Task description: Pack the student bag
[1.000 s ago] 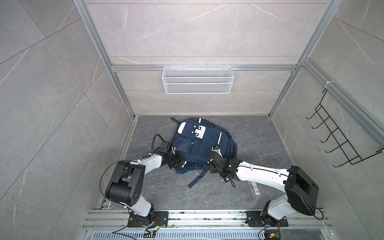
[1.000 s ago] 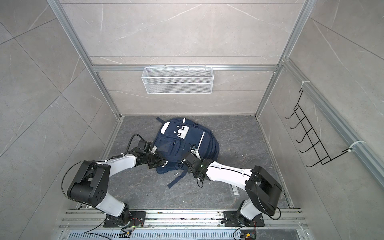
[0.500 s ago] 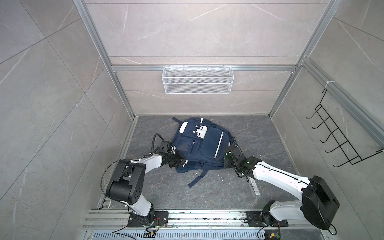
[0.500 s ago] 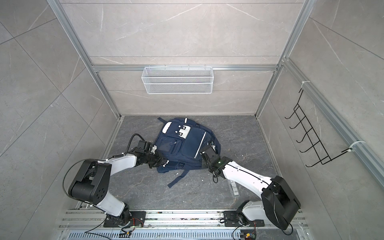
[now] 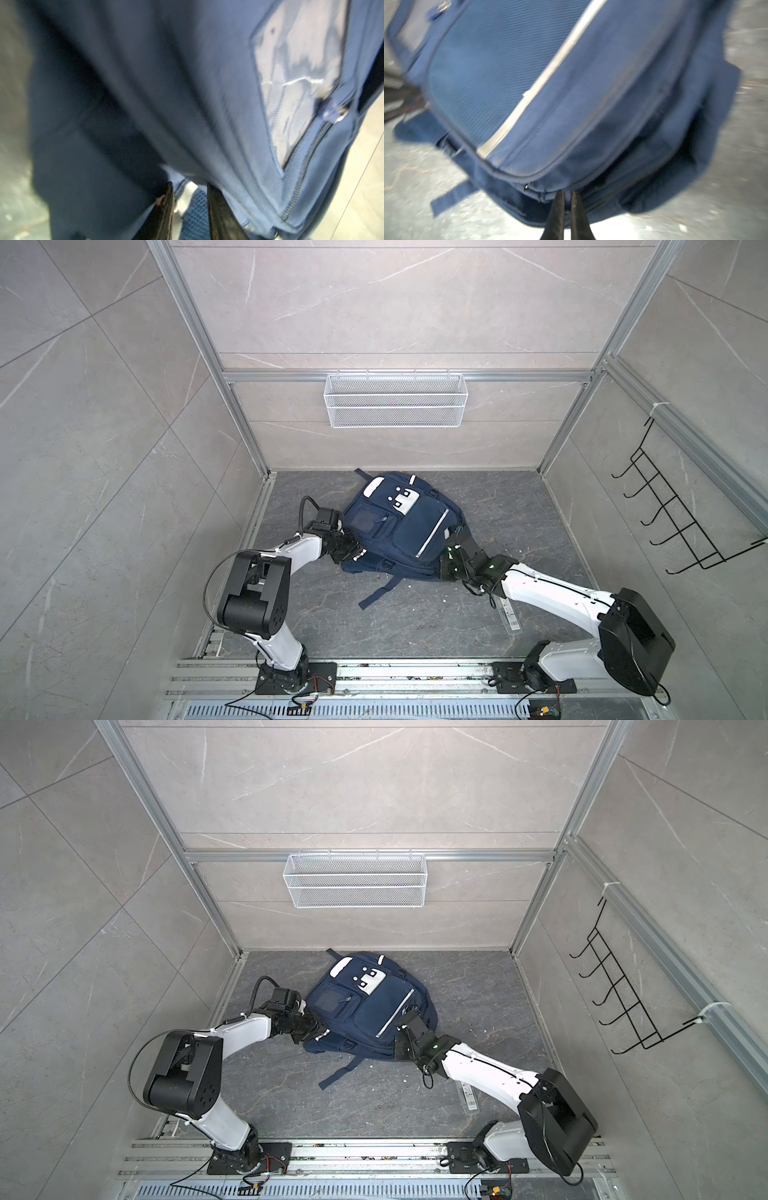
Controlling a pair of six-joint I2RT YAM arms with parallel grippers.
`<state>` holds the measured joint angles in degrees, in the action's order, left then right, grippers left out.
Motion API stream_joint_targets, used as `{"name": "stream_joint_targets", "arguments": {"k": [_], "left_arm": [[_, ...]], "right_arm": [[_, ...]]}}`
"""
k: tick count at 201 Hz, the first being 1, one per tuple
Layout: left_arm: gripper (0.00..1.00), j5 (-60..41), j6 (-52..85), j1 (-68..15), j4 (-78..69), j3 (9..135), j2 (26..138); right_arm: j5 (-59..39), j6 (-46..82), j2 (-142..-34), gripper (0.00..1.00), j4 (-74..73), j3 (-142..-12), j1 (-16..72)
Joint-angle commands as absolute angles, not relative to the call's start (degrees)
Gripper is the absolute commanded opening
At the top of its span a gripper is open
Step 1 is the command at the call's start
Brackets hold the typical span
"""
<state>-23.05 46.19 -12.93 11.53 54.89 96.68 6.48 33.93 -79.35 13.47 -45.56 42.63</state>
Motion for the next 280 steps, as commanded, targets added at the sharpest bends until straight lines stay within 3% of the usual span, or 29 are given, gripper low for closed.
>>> {"name": "stream_joint_targets", "arguments": {"k": [1, 25, 52, 101, 180, 242, 280], "left_arm": [[0.33, -24.11, 45.48, -12.40, 11.36, 60.86, 98.61], [0.36, -25.77, 44.55, -12.72, 13.19, 63.10, 98.90], [0.40, -17.39, 38.55, -15.95, 21.63, 63.59, 92.47], [0.47, -18.41, 38.64, -21.20, 22.65, 55.97, 83.33], [0.48, -20.75, 43.61, -31.36, 13.98, 52.86, 85.75], [0.32, -20.08, 44.63, -32.89, 13.18, 54.67, 89.90], [0.04, -18.09, 44.10, -32.79, 14.86, 55.85, 90.13]], "right_arm": [[3.35, 35.84, -81.73, 0.00, 10.97, -47.25, 46.93], [3.19, 36.98, -83.77, 0.00, 9.25, -48.81, 48.80], [1.47, 37.29, -85.11, 0.00, 6.74, -49.78, 49.42], [-1.14, 36.91, -87.56, 0.00, 4.57, -52.28, 50.10], [-2.60, 37.07, -87.45, 0.00, 3.42, -53.78, 51.85], [-2.67, 36.46, -86.51, 0.00, 4.71, -54.84, 52.74], [-0.20, 35.78, -84.27, 0.00, 6.48, -53.75, 52.76]]}}
